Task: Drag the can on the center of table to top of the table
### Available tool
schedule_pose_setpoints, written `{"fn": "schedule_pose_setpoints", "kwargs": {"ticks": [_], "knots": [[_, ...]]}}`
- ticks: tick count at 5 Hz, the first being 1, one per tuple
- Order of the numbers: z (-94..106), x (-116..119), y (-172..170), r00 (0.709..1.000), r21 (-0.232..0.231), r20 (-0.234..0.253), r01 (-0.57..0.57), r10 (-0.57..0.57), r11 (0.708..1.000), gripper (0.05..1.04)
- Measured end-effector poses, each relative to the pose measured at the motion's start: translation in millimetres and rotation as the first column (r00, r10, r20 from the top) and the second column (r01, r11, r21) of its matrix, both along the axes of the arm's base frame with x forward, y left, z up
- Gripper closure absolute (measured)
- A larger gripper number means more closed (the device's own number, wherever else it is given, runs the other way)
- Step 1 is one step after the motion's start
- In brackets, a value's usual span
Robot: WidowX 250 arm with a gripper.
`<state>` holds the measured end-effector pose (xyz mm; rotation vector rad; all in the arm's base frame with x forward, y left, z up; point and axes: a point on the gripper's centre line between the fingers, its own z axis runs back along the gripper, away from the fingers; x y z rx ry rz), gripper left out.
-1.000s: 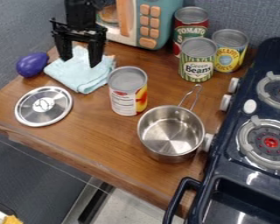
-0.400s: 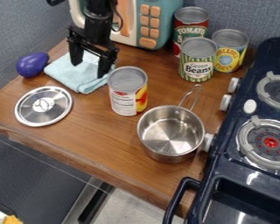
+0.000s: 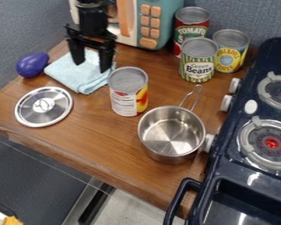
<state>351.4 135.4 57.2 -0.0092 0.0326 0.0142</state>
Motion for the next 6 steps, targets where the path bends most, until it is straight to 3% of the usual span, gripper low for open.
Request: {"fn": "schedule_pose_setpoints", "kwargs": {"ticks": [1,2,5,6], "knots": [[13.6,-7.3,-8.6,1.0,-0.024,0.016,0.021,-0.021,0.999,0.083],[19.3,-14.4,-13.5,0.999,0.019,0.006,0.032,-0.033,0.999,0.083],[21.6,-24.3,-21.0,0.998,0.058,-0.002,0.064,-0.064,0.996,0.083],[11.0,-29.8,-9.3,0.999,0.061,-0.037,0.014,-0.012,0.998,0.083]]}}
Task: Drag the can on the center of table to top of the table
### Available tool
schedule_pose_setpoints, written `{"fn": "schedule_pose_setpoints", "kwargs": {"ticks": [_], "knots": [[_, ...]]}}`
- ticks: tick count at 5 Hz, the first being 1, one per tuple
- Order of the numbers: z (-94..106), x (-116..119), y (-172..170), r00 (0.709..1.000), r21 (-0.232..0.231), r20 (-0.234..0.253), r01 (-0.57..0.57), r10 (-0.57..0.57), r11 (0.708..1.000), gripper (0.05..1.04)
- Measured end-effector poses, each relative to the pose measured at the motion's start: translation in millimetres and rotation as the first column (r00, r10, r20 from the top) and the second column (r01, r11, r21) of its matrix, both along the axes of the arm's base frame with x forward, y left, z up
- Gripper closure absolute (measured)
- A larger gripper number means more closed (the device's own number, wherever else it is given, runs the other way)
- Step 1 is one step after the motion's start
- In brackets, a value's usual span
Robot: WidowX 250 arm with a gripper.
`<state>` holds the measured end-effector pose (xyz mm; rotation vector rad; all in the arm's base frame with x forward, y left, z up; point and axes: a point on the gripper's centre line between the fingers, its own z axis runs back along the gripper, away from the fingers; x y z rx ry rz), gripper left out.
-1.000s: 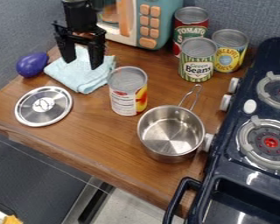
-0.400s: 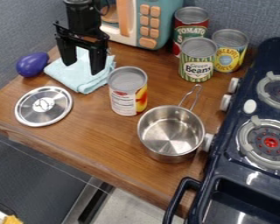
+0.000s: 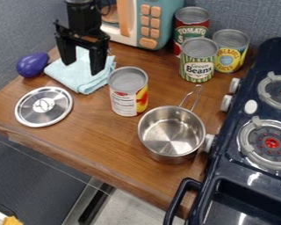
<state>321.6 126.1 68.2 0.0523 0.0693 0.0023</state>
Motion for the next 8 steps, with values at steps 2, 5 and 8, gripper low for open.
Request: {"fn": "schedule_pose_setpoints", "kwargs": {"ticks": [2,5,8], "knots": [[-11.5,-6.1,21.3,0.997,0.028,-0.032,-0.07,0.07,0.997,0.083],[-21.6,-17.4,-57.5,0.989,0.012,-0.01,0.148,-0.147,0.989,0.083],[-23.1,-26.0,-86.5,0.975,-0.027,-0.007,0.222,-0.222,0.975,0.083]]}}
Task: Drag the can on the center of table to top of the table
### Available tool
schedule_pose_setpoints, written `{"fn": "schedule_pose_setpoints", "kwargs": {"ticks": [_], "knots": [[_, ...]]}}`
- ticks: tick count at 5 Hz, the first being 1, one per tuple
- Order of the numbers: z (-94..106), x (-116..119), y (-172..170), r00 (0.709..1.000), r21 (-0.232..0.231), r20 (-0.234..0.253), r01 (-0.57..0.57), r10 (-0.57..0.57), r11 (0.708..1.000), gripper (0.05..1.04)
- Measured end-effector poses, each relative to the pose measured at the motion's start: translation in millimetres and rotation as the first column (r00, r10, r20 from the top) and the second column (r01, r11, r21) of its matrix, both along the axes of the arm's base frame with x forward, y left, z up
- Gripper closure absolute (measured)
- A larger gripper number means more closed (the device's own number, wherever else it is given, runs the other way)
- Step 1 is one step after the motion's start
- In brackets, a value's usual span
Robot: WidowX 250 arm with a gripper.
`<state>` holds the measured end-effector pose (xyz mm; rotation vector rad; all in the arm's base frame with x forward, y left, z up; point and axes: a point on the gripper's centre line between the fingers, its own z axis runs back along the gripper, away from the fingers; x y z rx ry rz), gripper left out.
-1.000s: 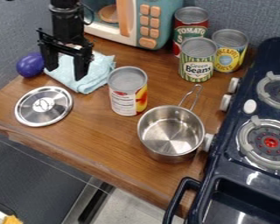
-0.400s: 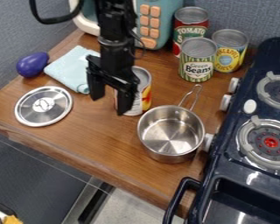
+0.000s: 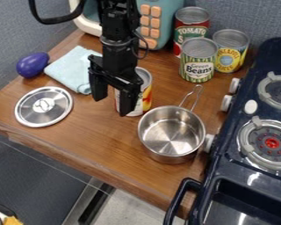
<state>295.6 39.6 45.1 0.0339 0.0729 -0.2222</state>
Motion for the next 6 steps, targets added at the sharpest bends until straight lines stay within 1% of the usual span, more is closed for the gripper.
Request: {"fn": "schedule_pose_setpoints", "kwargs": {"ticks": [1,2,3,4,5,6], "knots": [[0.1,3.2,-1.0,1.0,-0.007,0.019,0.006,-0.006,1.0,0.083],[-0.5,7.9,-4.3,0.999,-0.027,0.05,0.003,-0.001,1.0,0.083],[-7.0,11.9,-2.2,0.998,-0.034,0.062,-0.012,0.014,0.999,0.083],[-18.8,19.0,9.9,0.996,-0.04,0.064,-0.06,0.062,0.997,0.083],[-24.0,29.6,17.5,0.992,-0.046,0.07,-0.097,0.1,0.994,0.083],[-24.6,34.6,20.0,0.992,-0.056,0.074,-0.098,0.102,0.994,0.083]]}}
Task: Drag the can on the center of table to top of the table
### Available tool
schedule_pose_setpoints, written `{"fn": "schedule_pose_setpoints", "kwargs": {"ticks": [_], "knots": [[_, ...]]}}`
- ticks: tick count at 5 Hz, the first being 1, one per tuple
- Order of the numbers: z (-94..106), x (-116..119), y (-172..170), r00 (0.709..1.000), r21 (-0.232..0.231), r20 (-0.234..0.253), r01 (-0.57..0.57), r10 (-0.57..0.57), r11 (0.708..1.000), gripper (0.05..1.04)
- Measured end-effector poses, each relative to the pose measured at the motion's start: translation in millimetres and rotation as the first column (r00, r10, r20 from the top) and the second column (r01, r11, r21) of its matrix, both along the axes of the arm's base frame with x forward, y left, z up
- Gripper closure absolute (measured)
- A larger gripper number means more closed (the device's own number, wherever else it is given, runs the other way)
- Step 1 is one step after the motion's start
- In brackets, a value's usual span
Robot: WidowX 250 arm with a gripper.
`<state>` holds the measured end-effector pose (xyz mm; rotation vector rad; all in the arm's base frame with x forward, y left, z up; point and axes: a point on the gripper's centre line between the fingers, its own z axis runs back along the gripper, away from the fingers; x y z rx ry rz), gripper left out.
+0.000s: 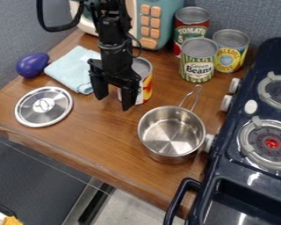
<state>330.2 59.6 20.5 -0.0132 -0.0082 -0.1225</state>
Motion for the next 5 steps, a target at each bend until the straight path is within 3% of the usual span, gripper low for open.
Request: {"fn": "schedule_pose_setpoints", "kwargs": {"ticks": [3,5], "knots": [[5.6,15.4,3.3,0.999,-0.021,0.043,-0.017,0.018,1.0,0.083],[25.5,41.0,9.7,0.99,-0.009,0.14,-0.013,0.014,1.0,0.083]]}}
